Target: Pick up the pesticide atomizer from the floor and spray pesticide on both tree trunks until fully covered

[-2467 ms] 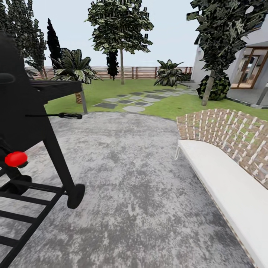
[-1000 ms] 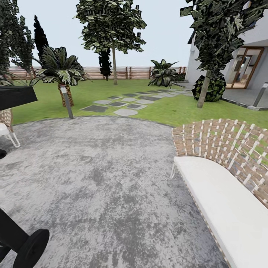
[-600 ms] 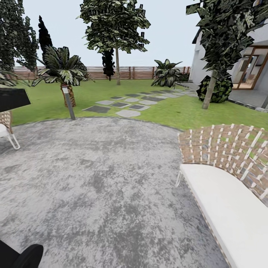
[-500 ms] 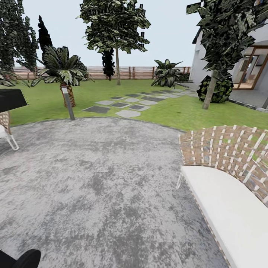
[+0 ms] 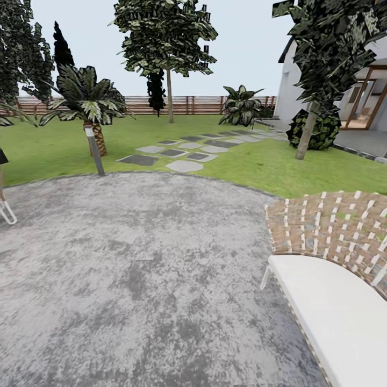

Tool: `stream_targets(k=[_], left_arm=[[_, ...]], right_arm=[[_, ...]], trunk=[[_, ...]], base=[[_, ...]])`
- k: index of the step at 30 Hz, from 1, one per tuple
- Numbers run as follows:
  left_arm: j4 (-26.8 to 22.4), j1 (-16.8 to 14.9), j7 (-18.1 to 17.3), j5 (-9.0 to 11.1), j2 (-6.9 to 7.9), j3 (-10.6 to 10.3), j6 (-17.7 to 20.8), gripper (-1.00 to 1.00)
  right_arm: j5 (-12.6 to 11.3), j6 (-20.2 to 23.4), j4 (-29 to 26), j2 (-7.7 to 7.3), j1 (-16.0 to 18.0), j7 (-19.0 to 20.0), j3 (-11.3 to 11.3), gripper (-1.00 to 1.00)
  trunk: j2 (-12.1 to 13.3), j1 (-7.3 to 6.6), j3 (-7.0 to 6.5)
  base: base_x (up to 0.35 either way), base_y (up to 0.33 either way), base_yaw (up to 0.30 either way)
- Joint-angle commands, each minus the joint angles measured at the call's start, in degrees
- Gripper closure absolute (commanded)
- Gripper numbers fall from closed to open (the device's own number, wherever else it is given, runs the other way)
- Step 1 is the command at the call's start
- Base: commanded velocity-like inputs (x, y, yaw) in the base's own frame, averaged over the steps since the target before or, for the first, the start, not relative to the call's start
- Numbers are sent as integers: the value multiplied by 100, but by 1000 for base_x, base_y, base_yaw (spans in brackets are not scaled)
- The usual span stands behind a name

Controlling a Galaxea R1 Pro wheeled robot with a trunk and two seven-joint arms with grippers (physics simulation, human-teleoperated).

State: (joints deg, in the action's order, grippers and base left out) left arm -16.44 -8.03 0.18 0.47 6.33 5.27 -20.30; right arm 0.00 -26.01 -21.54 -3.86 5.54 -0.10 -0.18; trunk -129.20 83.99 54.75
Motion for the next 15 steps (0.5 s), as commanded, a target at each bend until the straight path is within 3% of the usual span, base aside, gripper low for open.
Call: stream_targets(k=[1, 15], left_arm=[[0, 0, 0, -1, 1, 0, 0, -100], [0, 1, 0, 4, 0, 0, 0, -100]], right_arm=[[0, 0, 0, 0, 0, 0, 0, -100], [0, 0, 0, 0, 0, -7, 1, -100]], trunk=[[0, 0, 0], [0, 0, 0]], base=[[340, 0, 0], [340, 0, 0]])
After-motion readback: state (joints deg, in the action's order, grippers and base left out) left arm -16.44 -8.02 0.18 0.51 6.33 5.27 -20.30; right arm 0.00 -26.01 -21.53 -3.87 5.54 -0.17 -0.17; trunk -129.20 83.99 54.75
